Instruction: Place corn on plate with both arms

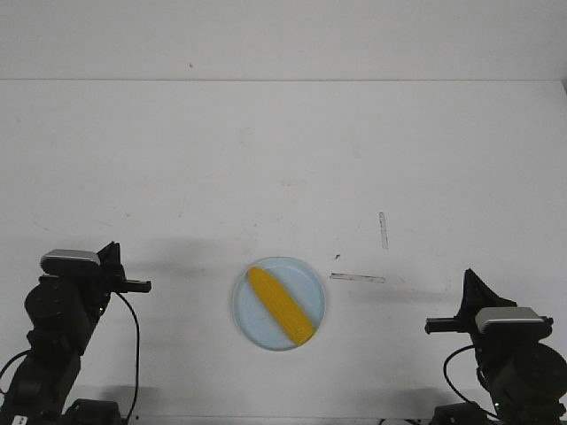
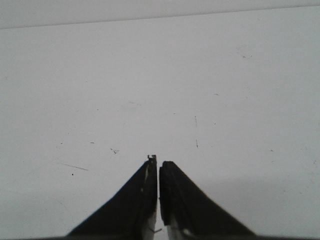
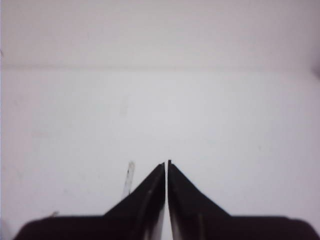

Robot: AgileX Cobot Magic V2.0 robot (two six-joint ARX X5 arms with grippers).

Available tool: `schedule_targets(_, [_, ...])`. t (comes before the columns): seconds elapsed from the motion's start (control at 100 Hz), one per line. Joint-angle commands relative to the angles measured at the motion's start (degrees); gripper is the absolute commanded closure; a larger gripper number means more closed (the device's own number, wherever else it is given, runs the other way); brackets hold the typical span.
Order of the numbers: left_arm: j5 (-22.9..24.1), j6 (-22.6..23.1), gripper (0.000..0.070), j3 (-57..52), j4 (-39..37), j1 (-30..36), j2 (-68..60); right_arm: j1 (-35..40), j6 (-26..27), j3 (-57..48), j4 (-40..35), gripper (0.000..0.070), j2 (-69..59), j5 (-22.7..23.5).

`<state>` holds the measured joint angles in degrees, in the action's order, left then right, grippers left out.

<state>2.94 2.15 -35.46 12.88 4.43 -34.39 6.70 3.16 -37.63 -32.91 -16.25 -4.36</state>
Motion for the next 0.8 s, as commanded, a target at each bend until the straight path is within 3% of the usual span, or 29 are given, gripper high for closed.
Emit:
schedule_targets(0.0, [0.09, 0.37, 0.0700, -0.52, -0.59, 0.15, -0.02, 0.09, -0.46, -0.26, 0.35, 0.0683, 0.46, -0.04])
schedule_targets(0.79, [0.09, 0.13, 0.0700, -0.55, -0.59, 0.13, 6.95, 0.09, -0.44, -0.26, 0.35, 0.0683, 0.81, -0.13])
